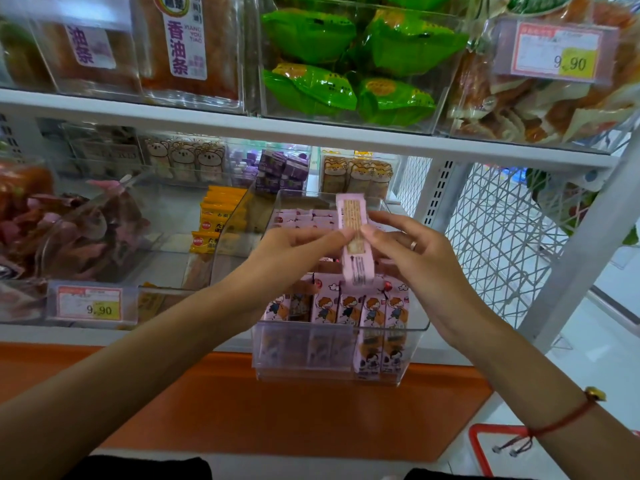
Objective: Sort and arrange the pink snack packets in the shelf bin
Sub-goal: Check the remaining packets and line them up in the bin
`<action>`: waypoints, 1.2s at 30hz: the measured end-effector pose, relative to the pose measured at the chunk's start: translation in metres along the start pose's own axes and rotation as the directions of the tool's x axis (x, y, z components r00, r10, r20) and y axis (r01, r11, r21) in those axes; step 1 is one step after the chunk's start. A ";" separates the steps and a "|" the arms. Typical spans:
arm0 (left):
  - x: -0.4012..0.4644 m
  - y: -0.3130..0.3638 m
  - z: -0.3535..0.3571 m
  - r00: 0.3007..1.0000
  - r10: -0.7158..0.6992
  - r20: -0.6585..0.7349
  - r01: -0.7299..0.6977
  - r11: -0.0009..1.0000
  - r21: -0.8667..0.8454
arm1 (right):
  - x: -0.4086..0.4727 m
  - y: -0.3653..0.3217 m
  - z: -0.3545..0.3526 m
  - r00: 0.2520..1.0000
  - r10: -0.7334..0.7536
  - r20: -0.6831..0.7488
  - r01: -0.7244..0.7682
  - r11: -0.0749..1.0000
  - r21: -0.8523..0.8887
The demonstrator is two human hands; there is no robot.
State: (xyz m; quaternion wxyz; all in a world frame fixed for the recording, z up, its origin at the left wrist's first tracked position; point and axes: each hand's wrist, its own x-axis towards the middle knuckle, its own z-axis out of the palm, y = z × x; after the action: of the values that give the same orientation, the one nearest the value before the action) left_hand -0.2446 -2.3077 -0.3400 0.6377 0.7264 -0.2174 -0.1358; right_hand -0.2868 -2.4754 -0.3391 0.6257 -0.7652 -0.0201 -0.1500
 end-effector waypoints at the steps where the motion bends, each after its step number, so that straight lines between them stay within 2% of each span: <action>1: 0.001 0.000 0.001 0.998 -0.059 0.012 0.059 0.998 0.009 | 0.000 -0.001 0.001 0.999 0.041 -0.007 -0.040 0.999 0.018; 4: 0.004 -0.001 0.002 0.978 -0.209 -0.004 0.209 0.978 -0.018 | 0.001 -0.001 0.001 0.992 0.121 -0.029 -0.119 0.991 0.055; 7: 0.006 -0.004 0.001 0.970 -0.243 0.012 0.243 0.970 -0.014 | 0.001 -0.002 0.001 0.990 0.136 -0.037 -0.134 0.989 0.063; 13: 0.008 -0.007 -0.002 0.984 -0.174 0.050 0.177 0.982 -0.063 | 0.000 0.000 0.000 0.998 0.067 0.007 -0.067 0.998 -0.003; 15: 0.009 -0.009 -0.003 0.993 -0.118 0.007 0.118 0.985 -0.129 | -0.001 0.002 0.003 0.998 -0.002 0.064 0.008 0.996 -0.092; 18: 0.011 -0.010 -0.003 0.991 -0.100 -0.087 0.075 0.964 -0.256 | -0.006 0.007 0.010 0.984 -0.133 0.116 0.162 0.938 -0.305; 21: 0.009 -0.010 0.000 0.991 -0.092 -0.096 0.058 0.949 -0.310 | -0.007 0.010 0.015 0.965 -0.261 0.036 0.256 0.896 -0.362; 23: 0.008 -0.009 0.001 0.990 -0.061 -0.127 0.020 0.953 -0.303 | -0.004 0.011 0.012 0.969 -0.245 -0.019 0.229 0.930 -0.287; 25: 0.011 -0.011 -0.003 0.970 -0.011 -0.245 -0.041 0.978 -0.204 | -0.002 0.011 0.008 0.985 -0.170 -0.027 0.162 0.970 -0.183; 27: 0.011 -0.010 -0.007 0.946 0.118 -0.303 -0.129 0.992 -0.015 | 0.000 0.011 0.005 0.993 -0.115 -0.030 0.112 0.990 -0.082; 30: 0.010 -0.009 -0.005 0.943 0.275 -0.190 -0.255 0.959 0.123 | 0.001 0.012 0.000 0.992 -0.061 -0.113 0.067 0.996 0.055; 33: 0.010 -0.015 -0.003 0.929 0.343 -0.140 -0.305 0.922 0.240 | 0.005 0.013 -0.006 0.975 -0.024 -0.220 0.052 0.991 0.120; 36: 0.010 -0.015 -0.004 0.912 0.392 -0.124 -0.338 0.887 0.316 | 0.009 0.014 -0.011 0.970 0.010 -0.244 0.027 0.989 0.148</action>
State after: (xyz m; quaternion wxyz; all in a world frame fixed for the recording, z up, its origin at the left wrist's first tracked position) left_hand -0.2318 -2.3080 -0.3538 0.5567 0.7665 -0.3079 0.0879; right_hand -0.2778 -2.4903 -0.3481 0.6786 -0.6915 0.0425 -0.2438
